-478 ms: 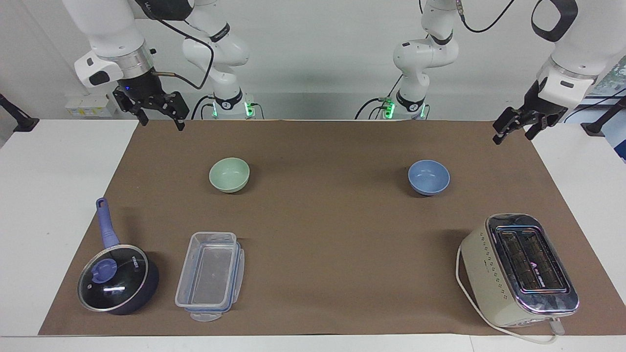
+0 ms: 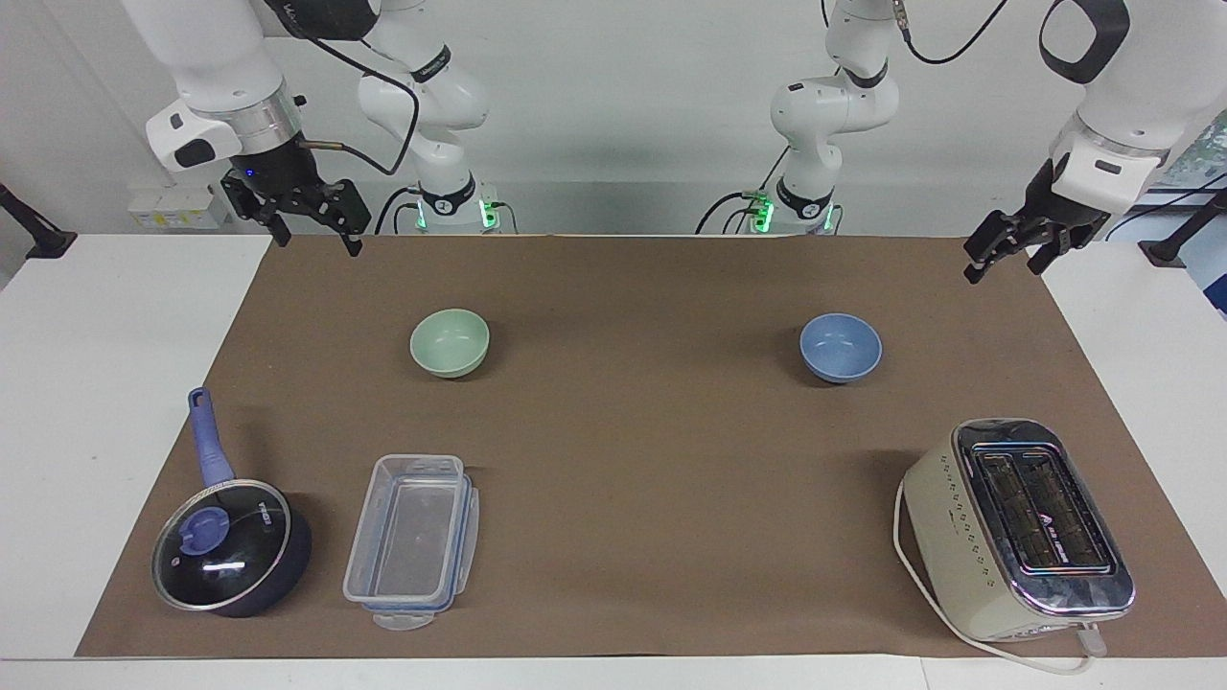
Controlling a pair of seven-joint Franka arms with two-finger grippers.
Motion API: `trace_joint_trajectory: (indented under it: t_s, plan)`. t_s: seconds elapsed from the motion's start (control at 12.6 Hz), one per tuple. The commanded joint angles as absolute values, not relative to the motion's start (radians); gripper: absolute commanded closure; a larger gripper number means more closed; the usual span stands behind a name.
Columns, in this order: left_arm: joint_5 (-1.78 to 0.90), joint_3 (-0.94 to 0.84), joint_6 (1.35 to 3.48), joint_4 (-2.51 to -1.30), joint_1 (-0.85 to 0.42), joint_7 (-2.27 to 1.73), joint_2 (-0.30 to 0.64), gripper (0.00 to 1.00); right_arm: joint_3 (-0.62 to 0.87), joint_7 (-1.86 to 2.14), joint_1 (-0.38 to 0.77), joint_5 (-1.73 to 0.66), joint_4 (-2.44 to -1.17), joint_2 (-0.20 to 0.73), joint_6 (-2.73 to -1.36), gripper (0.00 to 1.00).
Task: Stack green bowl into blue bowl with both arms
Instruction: 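Move the left gripper from rest toward the blue bowl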
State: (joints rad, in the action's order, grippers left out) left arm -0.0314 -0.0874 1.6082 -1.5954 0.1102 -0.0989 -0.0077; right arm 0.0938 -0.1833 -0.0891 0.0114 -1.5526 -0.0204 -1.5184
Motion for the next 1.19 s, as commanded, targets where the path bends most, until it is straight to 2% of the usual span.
trace_joint_trajectory:
  t_s: [0.0, 0.48, 1.12]
  plan:
    - [-0.008, -0.086, 1.614, -1.641, 0.101, -0.104, -0.025, 0.0, 0.1, -0.178, -0.103, 0.011, -1.586, -0.048, -1.537, 0.0]
    - [-0.009, -0.09, 1.654, -1.696, 0.1, -0.103, -0.038, 0.0, 0.1, -0.178, -0.103, 0.011, -1.588, -0.048, -1.537, 0.0]
    - [-0.009, -0.092, 1.862, -1.971, 0.049, -0.097, -0.136, 0.0, 0.1, -0.19, -0.095, 0.011, -1.588, -0.049, -1.534, 0.0]
